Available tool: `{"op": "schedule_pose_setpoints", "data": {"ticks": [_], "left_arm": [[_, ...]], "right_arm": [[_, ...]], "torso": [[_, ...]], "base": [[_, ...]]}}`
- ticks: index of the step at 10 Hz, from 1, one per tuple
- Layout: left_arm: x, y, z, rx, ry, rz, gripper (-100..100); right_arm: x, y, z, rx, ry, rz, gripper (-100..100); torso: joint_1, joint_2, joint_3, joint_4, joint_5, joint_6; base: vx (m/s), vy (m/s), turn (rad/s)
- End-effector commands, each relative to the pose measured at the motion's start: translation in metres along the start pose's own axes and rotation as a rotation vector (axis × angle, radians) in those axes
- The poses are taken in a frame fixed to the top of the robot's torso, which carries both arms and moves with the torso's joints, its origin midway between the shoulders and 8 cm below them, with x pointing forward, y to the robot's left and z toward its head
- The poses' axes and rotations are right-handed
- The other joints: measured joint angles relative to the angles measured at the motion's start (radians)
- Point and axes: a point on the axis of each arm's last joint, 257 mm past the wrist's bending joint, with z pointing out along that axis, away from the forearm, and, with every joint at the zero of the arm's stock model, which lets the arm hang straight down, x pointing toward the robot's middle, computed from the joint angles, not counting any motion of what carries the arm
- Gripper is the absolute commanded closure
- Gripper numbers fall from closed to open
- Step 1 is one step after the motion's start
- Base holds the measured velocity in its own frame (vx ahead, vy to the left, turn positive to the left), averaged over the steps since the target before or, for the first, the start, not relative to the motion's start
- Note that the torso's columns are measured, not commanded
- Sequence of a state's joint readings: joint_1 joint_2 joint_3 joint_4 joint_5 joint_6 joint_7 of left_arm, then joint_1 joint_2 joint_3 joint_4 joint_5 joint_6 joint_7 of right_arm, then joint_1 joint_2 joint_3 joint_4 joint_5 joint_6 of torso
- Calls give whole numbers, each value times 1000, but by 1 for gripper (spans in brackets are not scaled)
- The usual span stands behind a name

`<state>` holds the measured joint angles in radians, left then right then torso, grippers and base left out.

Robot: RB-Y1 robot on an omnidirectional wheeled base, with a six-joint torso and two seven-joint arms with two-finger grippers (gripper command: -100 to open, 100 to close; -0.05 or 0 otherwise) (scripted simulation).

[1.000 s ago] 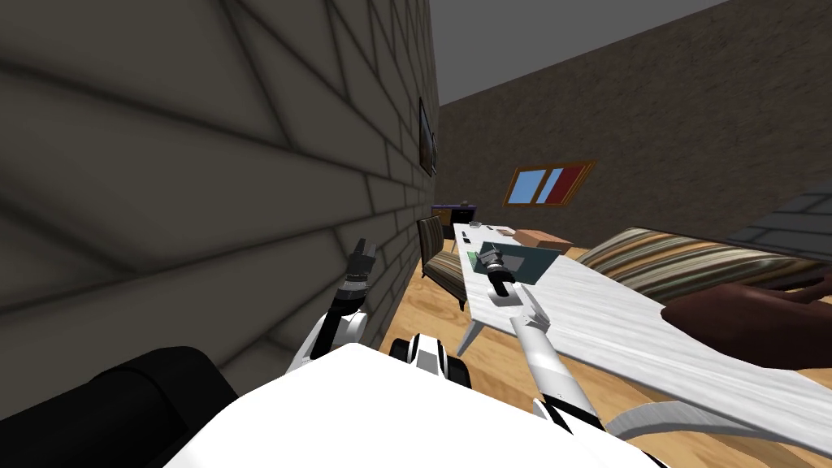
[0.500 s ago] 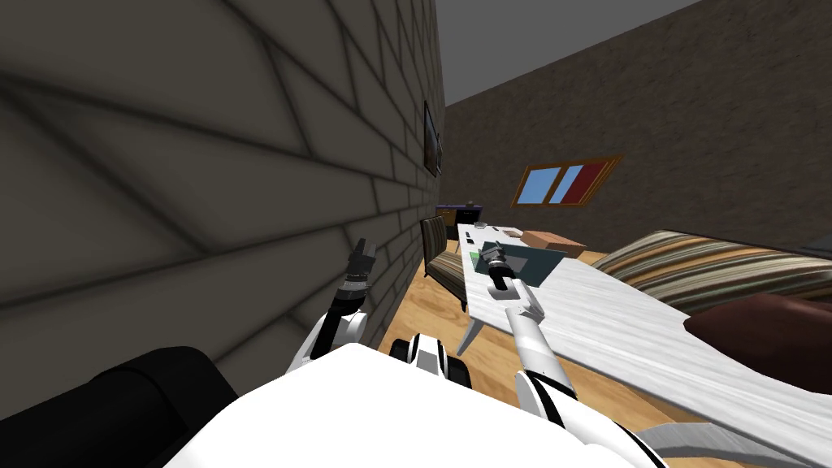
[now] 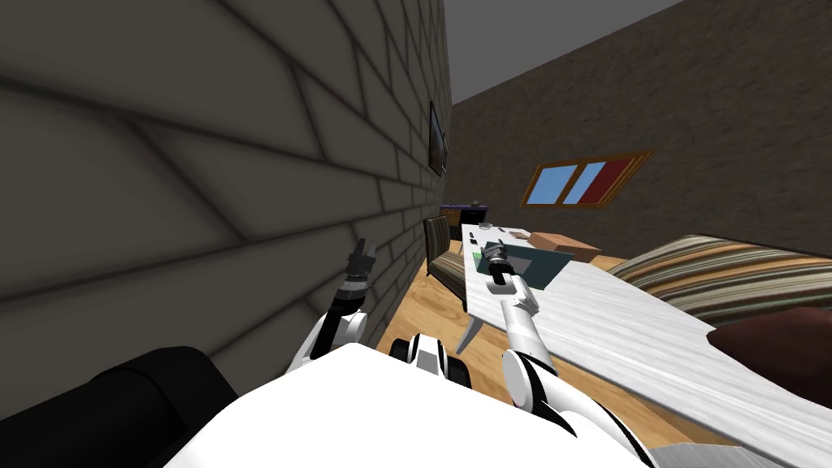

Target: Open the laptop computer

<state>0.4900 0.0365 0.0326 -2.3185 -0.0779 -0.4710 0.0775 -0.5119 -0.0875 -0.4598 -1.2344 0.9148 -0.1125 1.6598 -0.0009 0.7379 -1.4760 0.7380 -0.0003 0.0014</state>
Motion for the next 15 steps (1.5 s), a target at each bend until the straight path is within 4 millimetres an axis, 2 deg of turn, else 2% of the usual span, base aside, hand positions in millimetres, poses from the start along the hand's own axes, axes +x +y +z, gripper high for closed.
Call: {"op": "schedule_pose_setpoints", "data": {"ticks": [1,2,3,4,5,6,7,8,10,11,12,13,14,15], "left_arm": [[0,0,0,0,0,0,0],[0,0,0,0,0,0,0],[0,0,0,0,0,0,0],[0,0,0,0,0,0,0],[0,0,0,0,0,0,0],[0,0,0,0,0,0,0],[0,0,0,0,0,0,0],[0,0,0,0,0,0,0],[0,0,0,0,0,0,0],[0,0,0,0,0,0,0],[0,0,0,0,0,0,0],[0,0,0,0,0,0,0],[0,0,0,0,0,0,0],[0,0,0,0,0,0,0]], "right_arm": [[7,-4,5,16,26,-4,-100],[-4,4,10,8,18,-15,-100],[7,-1,9,20,39,-7,-100],[-3,7,14,12,34,-14,-100],[10,1,13,24,58,-5,-100],[-2,11,17,12,50,-11,-100],[8,7,16,21,70,-3,-100],[-6,19,21,5,58,-9,-100],[7,14,18,15,83,2,-100],[4,15,20,13,76,-1,-100],[9,7,16,22,72,-2,100],[19,-6,12,37,76,5,100],[10,1,13,24,58,-5,100],[19,-8,8,33,62,2,100]], "torso": [[0,0,0,0,0,-1],[0,0,0,0,0,0],[0,1,0,0,0,-1],[0,0,0,0,0,-1],[1,1,0,0,0,-2],[1,0,0,0,0,-1],[1,0,0,0,0,-2],[1,0,0,0,0,-1],[1,0,0,0,0,-1],[1,-1,-1,0,0,-1],[2,-2,-1,0,1,-1],[3,-3,-2,-2,0,0],[2,-4,-3,-1,0,2],[0,-3,-2,-2,0,-2]], "base": [[-40,-42,71],[-53,-51,137],[-47,-50,76],[-57,-50,110],[-44,-44,79],[-53,-47,163],[-46,-41,74],[-54,-45,114],[-34,-35,31],[-6,-6,-4],[40,33,-160],[95,82,-192],[79,83,-105],[59,69,-111]]}}
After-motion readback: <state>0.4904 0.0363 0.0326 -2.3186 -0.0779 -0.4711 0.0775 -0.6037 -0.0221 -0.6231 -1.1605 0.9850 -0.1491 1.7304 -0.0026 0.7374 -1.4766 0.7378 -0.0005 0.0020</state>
